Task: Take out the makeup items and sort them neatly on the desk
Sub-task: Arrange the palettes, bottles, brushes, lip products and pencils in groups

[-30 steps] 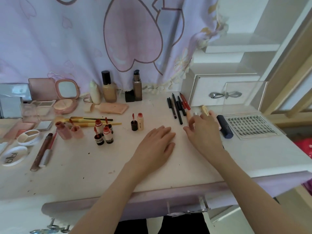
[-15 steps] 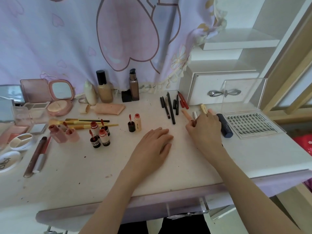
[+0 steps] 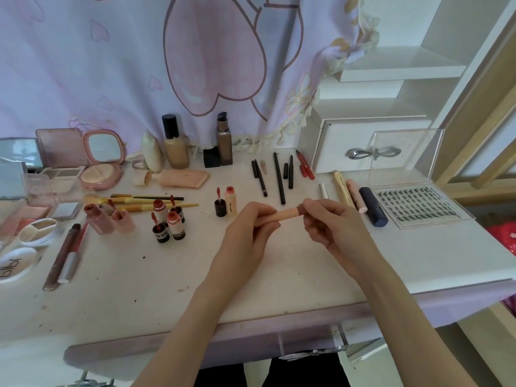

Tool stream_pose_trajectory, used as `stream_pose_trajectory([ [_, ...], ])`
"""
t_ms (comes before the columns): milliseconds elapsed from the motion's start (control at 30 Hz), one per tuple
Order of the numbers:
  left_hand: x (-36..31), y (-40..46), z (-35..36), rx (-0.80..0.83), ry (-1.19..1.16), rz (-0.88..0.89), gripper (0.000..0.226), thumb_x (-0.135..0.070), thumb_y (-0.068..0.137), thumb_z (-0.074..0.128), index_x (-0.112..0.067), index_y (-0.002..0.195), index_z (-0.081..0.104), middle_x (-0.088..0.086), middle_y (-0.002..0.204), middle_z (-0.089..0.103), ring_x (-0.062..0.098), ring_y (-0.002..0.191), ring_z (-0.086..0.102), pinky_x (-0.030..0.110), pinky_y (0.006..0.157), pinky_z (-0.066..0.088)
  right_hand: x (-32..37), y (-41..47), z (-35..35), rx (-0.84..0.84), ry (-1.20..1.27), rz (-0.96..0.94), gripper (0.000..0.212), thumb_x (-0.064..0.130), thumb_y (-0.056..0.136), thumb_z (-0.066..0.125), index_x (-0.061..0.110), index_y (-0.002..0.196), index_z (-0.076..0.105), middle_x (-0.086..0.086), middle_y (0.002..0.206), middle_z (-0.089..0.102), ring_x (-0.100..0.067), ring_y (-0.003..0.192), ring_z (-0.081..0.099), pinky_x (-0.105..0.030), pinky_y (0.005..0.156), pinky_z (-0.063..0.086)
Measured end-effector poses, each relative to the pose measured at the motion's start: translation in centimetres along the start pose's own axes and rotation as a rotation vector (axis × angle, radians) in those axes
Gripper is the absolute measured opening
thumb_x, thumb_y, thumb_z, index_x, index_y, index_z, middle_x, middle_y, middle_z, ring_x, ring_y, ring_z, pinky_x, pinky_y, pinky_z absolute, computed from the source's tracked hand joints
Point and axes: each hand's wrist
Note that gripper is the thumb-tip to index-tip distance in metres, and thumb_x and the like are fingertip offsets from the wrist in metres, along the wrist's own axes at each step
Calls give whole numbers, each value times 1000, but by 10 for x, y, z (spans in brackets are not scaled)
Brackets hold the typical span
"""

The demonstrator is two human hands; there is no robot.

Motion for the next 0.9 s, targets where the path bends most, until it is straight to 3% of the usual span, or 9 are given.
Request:
stream_pose_trajectory([
  [133,-1,0,-1,-24,42,-20,2,-18,94,47,-20,95,49,-14,74,49,4,61,47,9,58,37,-9,-1,7,-25,47,-3,26,34,73,65,9,71,72,0,53,50,-8,45,38,-15,41,31],
  [267,1,1,0,-10,96,-16,9,-19,96,42,-20,89,46,-13,67,44,4,54,40,12,53,34,-17,1,5,-15,52,-38,25,33,76,62,9,71,69,2,51,43,-8,43,32,-15,40,28],
  [367,2,1,0,0,149,-51,24,-15,98,36,-20,77,47,-14,62,40,4,52,37,9,54,34,-17,0,2,56,42,-123,23,25,80,57,4,83,66,6,49,39,-7,43,29,-17,42,26],
  [467,1,2,-1,7,122,-83,36,-21,98,31,-30,65,40,-12,56,38,5,50,37,12,52,32,-11,0,1,109,7,-185,19,20,81,57,5,86,65,6,48,41,-8,44,30,-18,43,26],
  [567,0,1,-1,62,84,-91,11,-39,89,44,-33,80,45,-7,60,47,5,54,46,16,52,37,-8,-1,-1,90,5,-126,13,5,88,54,6,83,67,-2,54,47,-9,48,36,-17,44,29],
  [633,0,-1,-1,83,79,-85,22,-38,85,58,-32,96,41,-3,70,56,8,58,53,19,56,44,-8,-1,-1,54,-15,-69,20,2,91,50,8,81,67,-8,62,51,-12,53,39,-20,44,30],
  [700,1,-3,-1,77,120,-39,24,-35,84,60,-30,95,39,-2,76,61,13,63,57,23,59,49,-8,-3,-2,28,-41,-21,21,15,93,52,11,76,64,-5,57,47,-12,48,36,-21,42,26],
  [767,-1,-4,-1,87,166,-10,19,-41,84,57,-29,90,43,-9,71,57,8,60,52,16,55,43,-7,-3,-2,-5,-79,-3,27,26,93,53,11,71,57,5,46,39,-8,40,27,-19,38,22],
  [900,1,-2,0,79,201,-40,15,-40,88,50,-27,82,47,-15,61,45,3,52,42,10,55,37,-5,-2,-3,-36,-87,-60,14,9,96,46,11,85,53,8,52,56,-6,43,36,-18,42,30],
])
Point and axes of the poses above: each hand's wrist, its own y-axis towards the middle knuckle, its own z-axis out of the palm, x = y × z
